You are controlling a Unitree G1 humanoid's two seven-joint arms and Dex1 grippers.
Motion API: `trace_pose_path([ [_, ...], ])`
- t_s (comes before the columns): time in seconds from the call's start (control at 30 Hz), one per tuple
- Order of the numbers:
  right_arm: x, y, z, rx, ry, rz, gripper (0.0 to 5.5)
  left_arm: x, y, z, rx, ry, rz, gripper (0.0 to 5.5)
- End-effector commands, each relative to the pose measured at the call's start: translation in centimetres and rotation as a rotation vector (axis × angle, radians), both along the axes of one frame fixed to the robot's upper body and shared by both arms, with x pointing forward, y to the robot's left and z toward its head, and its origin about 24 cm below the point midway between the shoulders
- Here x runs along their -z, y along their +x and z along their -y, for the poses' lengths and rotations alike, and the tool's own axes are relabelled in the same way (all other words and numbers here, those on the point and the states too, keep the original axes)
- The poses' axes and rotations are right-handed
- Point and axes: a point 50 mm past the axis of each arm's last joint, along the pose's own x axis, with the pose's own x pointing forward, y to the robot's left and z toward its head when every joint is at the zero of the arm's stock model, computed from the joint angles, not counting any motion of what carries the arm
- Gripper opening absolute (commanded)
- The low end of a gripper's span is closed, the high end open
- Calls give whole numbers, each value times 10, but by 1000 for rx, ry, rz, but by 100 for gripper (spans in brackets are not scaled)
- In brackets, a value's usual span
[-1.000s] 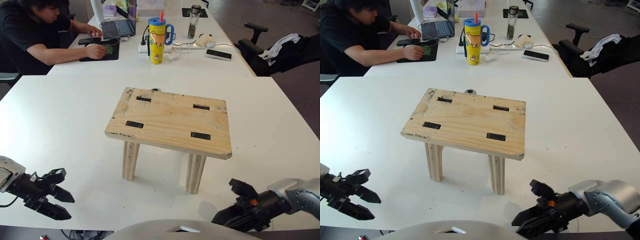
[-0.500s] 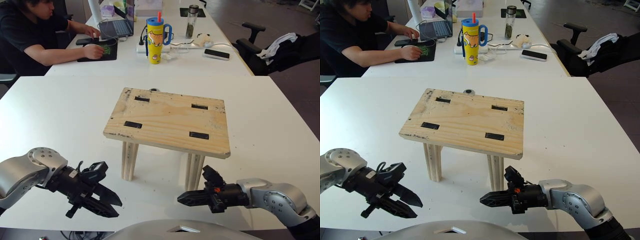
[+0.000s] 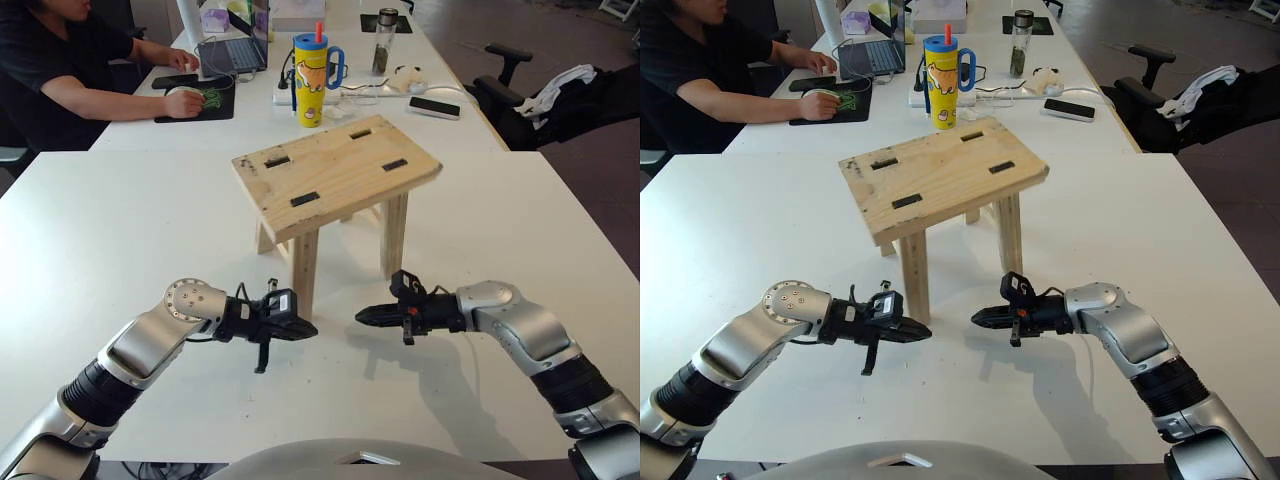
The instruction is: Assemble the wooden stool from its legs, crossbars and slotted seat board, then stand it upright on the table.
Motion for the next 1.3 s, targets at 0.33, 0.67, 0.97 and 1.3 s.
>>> trace_pose_path([
  [0.33,-1,28,-11,-124,-107,174,0,4,-5,19,-37,-39,-7,3],
  [0.67,1,30,-12,-137,-110,186,0,3,-9,20,-40,-32,-23,3],
  [0.97,1,30,-12,-137,-109,186,0,2,-9,20,-41,-31,-24,3],
  [1.3,1,30,-12,-138,-110,186,0,2,-9,20,-41,-31,-24,3],
])
